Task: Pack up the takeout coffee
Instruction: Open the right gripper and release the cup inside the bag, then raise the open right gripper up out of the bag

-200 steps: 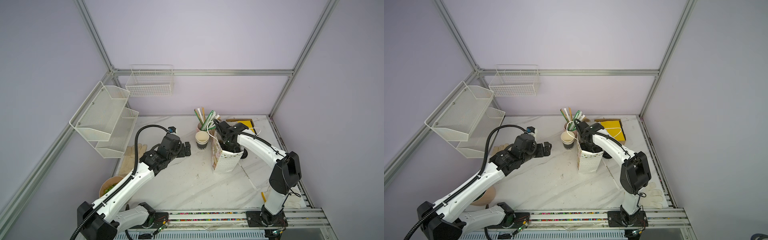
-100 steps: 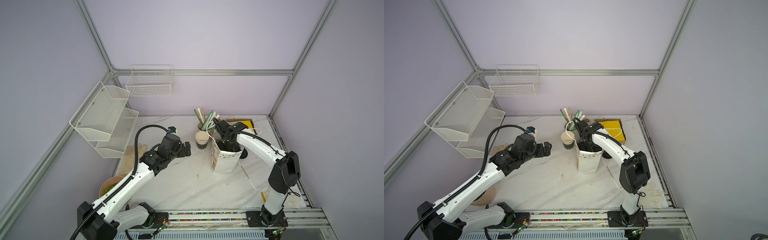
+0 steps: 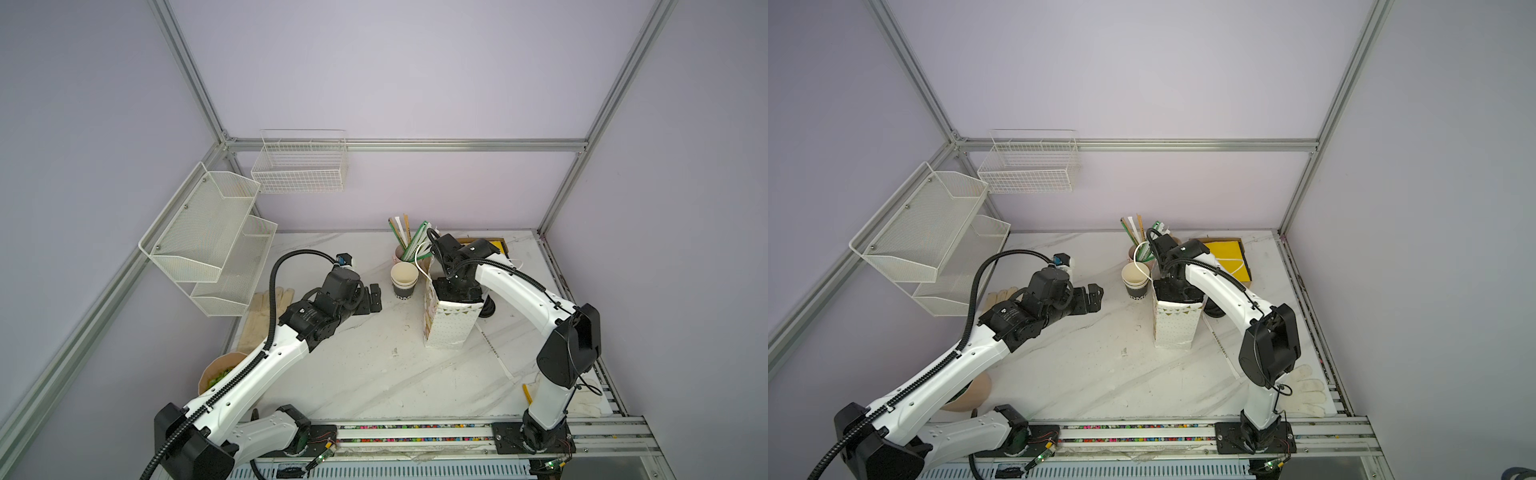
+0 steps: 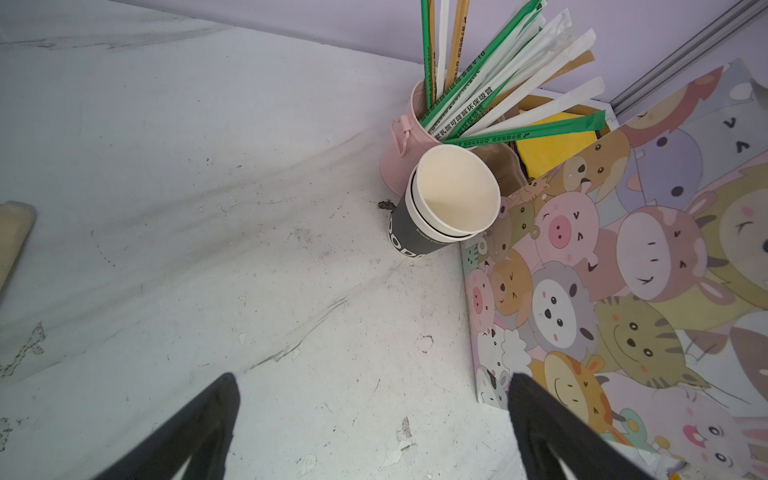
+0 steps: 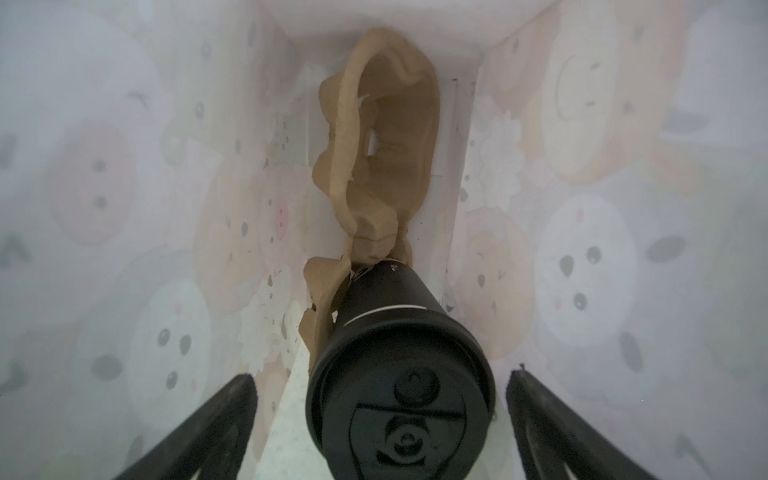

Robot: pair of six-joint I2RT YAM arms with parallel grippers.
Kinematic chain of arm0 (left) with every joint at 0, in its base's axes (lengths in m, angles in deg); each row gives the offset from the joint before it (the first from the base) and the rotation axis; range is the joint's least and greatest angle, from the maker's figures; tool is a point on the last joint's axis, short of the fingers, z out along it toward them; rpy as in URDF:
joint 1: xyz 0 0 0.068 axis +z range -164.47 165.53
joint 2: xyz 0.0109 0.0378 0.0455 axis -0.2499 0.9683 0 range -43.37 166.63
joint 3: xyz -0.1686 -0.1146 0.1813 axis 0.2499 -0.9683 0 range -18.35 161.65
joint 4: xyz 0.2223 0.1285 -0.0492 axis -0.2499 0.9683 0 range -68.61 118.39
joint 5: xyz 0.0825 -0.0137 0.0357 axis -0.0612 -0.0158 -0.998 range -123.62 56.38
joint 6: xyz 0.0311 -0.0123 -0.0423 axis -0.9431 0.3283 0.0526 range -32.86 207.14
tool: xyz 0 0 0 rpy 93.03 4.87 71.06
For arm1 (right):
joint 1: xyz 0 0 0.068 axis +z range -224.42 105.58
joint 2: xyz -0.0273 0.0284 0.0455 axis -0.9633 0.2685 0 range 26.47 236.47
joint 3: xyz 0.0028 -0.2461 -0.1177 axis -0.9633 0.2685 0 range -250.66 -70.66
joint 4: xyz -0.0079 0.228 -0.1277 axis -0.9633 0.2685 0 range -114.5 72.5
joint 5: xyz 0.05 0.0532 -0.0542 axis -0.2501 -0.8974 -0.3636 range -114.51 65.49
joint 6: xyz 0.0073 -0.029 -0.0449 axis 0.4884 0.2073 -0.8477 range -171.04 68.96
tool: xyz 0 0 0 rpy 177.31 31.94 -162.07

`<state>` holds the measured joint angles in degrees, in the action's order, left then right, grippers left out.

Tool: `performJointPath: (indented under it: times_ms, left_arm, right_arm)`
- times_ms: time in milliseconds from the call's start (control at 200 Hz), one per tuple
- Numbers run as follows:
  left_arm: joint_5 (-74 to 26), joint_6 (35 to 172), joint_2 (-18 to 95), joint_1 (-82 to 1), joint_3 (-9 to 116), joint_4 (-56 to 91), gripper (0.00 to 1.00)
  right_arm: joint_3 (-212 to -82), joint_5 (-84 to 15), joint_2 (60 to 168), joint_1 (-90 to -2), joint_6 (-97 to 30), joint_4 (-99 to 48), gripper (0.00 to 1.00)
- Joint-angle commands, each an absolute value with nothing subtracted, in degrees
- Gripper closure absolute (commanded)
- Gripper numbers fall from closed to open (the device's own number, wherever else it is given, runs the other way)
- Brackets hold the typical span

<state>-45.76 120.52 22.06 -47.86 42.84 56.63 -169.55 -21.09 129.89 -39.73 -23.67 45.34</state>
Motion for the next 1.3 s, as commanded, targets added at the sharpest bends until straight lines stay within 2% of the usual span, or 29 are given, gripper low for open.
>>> performJointPath:
  times_ms: [0,575,875,1145,1295]
  left_arm:
    - [-45.7,119.8,21.8,-47.6,46.2,54.9,0.00]
    - [-45.8,119.7,22.5,-47.6,46.2,54.7,0.00]
    - [-46.2,119.8,22.5,-47.4,46.3,52.6,0.00]
    - [-47.4,123.0,23.2,-45.1,54.0,52.2,0.00]
    - [-45.6,124.4,28.5,-43.8,59.5,48.4,0.00]
  right_arm:
    - [-172.6,-19.0,129.6,-40.1,-23.3,48.2,0.03]
    - [-181.0,-16.4,129.4,-41.1,-24.1,51.5,0.03]
    - [-195.9,-16.6,130.1,-41.4,-25.4,54.2,0.03]
    - [-207.2,-16.0,126.8,-41.7,-26.1,53.6,0.03]
    - [-205.2,-15.9,121.7,-41.7,-27.1,48.5,0.04]
